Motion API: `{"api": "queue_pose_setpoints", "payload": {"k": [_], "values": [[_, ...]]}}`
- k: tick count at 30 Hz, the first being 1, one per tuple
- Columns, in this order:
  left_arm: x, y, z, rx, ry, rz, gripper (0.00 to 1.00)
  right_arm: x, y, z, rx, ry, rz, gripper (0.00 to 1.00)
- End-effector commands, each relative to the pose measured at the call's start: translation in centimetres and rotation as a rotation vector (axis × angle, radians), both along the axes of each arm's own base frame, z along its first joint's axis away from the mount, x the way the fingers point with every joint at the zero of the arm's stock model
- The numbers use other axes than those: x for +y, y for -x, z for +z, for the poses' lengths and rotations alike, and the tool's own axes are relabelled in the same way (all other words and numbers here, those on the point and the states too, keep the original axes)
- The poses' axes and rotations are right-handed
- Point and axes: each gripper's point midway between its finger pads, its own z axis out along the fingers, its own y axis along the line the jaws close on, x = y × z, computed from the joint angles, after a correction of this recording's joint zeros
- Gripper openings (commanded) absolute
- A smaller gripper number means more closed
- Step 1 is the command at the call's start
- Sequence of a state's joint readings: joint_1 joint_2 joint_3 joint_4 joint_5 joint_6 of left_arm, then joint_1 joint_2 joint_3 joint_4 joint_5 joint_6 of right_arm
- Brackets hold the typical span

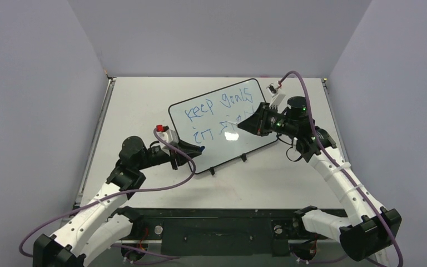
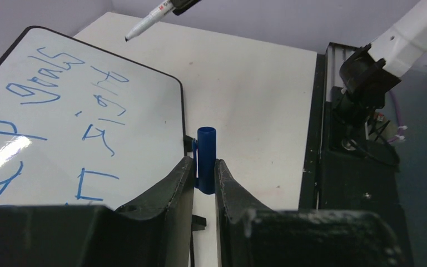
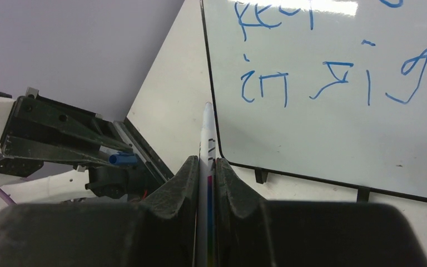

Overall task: Write a sentence on the whiteboard
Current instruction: Insert the whiteboard marker without the cap into the pen cap.

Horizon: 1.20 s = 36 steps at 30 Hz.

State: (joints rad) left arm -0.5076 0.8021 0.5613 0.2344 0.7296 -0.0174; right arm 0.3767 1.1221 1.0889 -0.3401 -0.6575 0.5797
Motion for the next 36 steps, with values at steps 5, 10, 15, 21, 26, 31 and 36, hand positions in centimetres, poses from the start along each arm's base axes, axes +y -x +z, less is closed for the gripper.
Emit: {"api": "queue_pose_setpoints", "payload": {"k": [5, 10, 15, 21, 26, 31, 36], "values": [[-1.2, 1.8, 2.8, 0.180, 0.070, -0.218, 0.00, 1.2, 2.5, 1.6, -0.069, -0.031, 0.113, 0.00], [-1.5, 1.7, 1.8, 0.303, -0.007, -0.380, 0.00, 1.9, 4.1, 1.7, -0.067, -0.014, 0.177, 0.00], [-1.2, 1.9, 1.4, 0.279, -0.021, -0.360, 0.00, 2.7, 5.6, 1.5, -0.063, 0.004, 0.232, 0.00], [-1.0, 3.4, -0.4, 0.265, -0.120, -0.370, 0.00, 3.6, 6.8, 1.3, -0.038, 0.020, 0.285, 0.00], [-1.0, 4.1, -2.7, 0.207, -0.222, -0.312, 0.00, 4.4, 8.5, 1.3, -0.025, 0.035, 0.350, 0.00], [-0.8, 4.4, -2.8, 0.113, -0.227, -0.277, 0.00, 5.0, 10.2, 1.2, 0.014, 0.028, 0.408, 0.00], [-0.6, 4.5, -2.8, 0.069, -0.233, -0.262, 0.00, 5.4, 11.6, 0.9, 0.058, 0.017, 0.449, 0.00]]}}
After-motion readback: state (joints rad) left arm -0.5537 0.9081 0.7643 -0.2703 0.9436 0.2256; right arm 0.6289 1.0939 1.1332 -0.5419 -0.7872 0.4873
